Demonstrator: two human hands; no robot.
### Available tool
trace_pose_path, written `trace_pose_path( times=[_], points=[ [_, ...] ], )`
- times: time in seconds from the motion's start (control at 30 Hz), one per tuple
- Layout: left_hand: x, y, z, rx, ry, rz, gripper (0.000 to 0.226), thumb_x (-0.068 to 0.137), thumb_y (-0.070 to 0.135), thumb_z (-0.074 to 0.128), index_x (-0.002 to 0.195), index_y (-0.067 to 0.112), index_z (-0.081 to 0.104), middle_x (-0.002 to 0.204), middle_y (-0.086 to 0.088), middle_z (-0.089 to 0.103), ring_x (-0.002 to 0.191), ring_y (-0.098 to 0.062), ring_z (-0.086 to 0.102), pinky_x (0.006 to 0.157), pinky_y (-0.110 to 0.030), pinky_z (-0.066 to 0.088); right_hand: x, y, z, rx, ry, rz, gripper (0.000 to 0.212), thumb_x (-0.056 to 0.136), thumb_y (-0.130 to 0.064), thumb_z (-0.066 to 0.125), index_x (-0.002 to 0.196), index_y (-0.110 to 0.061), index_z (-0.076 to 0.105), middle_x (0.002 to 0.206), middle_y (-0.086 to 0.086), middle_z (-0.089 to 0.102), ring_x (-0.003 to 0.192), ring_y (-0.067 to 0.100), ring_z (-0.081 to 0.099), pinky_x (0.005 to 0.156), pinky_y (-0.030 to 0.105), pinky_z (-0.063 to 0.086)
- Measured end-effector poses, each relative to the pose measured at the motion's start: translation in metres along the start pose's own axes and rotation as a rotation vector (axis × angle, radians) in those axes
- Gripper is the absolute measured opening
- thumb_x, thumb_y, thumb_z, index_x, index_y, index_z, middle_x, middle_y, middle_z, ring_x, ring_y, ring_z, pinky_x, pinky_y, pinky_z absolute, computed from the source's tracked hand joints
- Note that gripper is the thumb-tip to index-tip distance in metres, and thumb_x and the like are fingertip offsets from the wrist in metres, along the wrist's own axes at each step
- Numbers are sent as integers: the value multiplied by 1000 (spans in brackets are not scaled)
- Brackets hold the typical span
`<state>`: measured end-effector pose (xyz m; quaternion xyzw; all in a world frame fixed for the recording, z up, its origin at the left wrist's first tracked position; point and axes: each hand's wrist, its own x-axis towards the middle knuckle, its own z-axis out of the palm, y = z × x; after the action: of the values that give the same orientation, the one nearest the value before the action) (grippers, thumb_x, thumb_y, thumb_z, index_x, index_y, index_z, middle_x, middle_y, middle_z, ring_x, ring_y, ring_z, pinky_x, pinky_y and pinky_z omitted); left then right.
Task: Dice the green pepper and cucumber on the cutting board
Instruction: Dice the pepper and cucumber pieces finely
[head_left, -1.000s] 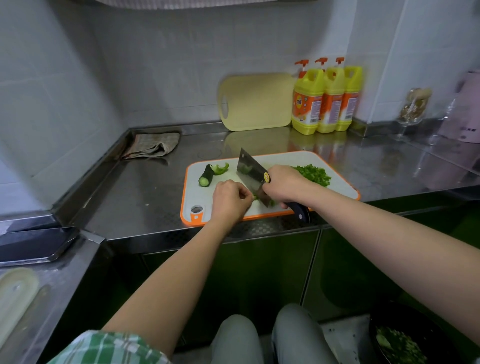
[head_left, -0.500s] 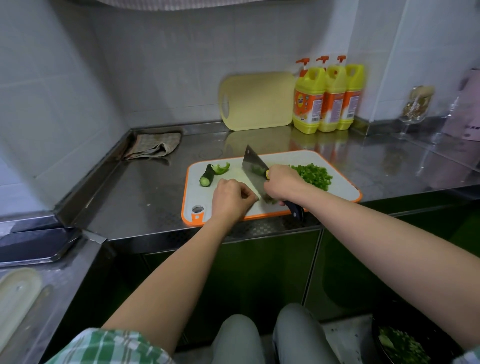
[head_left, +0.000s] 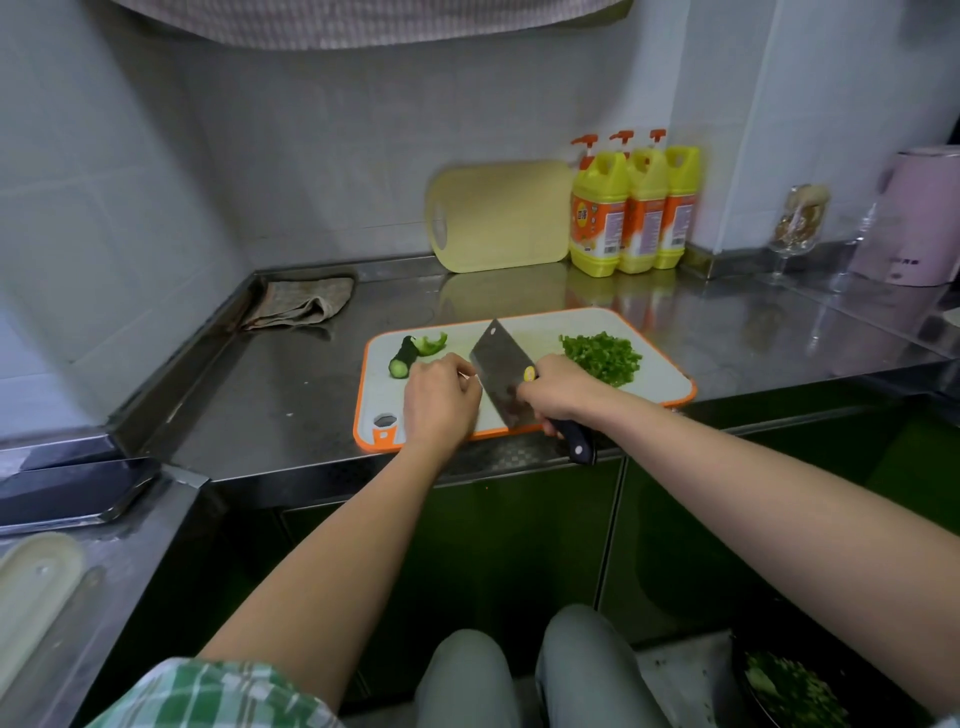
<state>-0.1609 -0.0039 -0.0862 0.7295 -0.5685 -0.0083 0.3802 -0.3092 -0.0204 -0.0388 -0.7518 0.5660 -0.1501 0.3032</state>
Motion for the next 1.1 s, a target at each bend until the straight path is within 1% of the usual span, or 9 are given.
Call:
trace_pose_path(
  times=[0.07,0.17,0.27,0.37,0.5,0.73,0.93,1.03,1.1],
  points=[
    [-2,1,-1,7,-21,8,19,90,17,55,102,17,69,98,-4,70,109,-26,48,83,-36,43,0,9,-10,-28,7,37,29,89,-6,46,62,-3,54,44,9,53,36,19,49,36,18,36],
    [-3,3,-3,37,-61,16,19,90,18,56,103,19,70,102,-4,69,111,-24,47,87,-36,43,7,23,-30,-74,67,99,25,88,-4,48,64,-2,54,53,13,56,46,24,52,44,22,39],
    [-2,4,-3,67,-96,19,20,91,18,56,103,20,72,106,-5,67,113,-25,45,90,-37,42,14,31,-41,-54,125,135,15,87,0,45,75,-1,53,59,14,57,47,24,54,48,24,43],
    [0,6,-5,88,-111,16,22,90,17,56,105,20,72,107,-7,66,115,-26,43,93,-37,40,15,23,-36,33,112,57,10,90,-3,42,88,-3,52,67,14,57,45,23,54,45,24,44],
    [2,6,-4,106,-113,11,21,90,19,56,104,20,72,109,-8,65,115,-26,43,94,-37,40,16,11,-21,-5,-4,-30,12,90,-6,45,79,-4,52,62,12,56,43,20,53,38,18,39],
    [17,-8,-4,177,-92,68,22,89,21,57,105,20,73,108,-9,66,112,-27,43,89,-36,40,35,30,-40,-5,122,145,11,91,-2,43,95,1,52,65,15,58,44,23,54,45,23,43],
    [52,-21,-4,376,-50,142,29,88,21,54,115,22,66,127,-7,59,121,-31,39,95,-37,33,36,11,-19,101,-52,-24,16,92,-6,47,76,-6,50,59,13,52,39,21,48,35,18,37],
    [64,-25,2,546,-145,146,40,95,27,46,135,23,52,148,-9,41,137,-35,24,102,-40,28,47,10,-22,11,7,35,16,88,-1,46,75,-1,55,57,14,55,43,24,53,43,23,44],
    [70,-25,8,590,-226,139,41,98,30,39,138,25,48,151,-12,34,141,-37,16,106,-43,24,55,11,-26,-29,90,60,17,85,0,46,71,0,56,53,12,57,45,25,56,50,27,47]
  ],
)
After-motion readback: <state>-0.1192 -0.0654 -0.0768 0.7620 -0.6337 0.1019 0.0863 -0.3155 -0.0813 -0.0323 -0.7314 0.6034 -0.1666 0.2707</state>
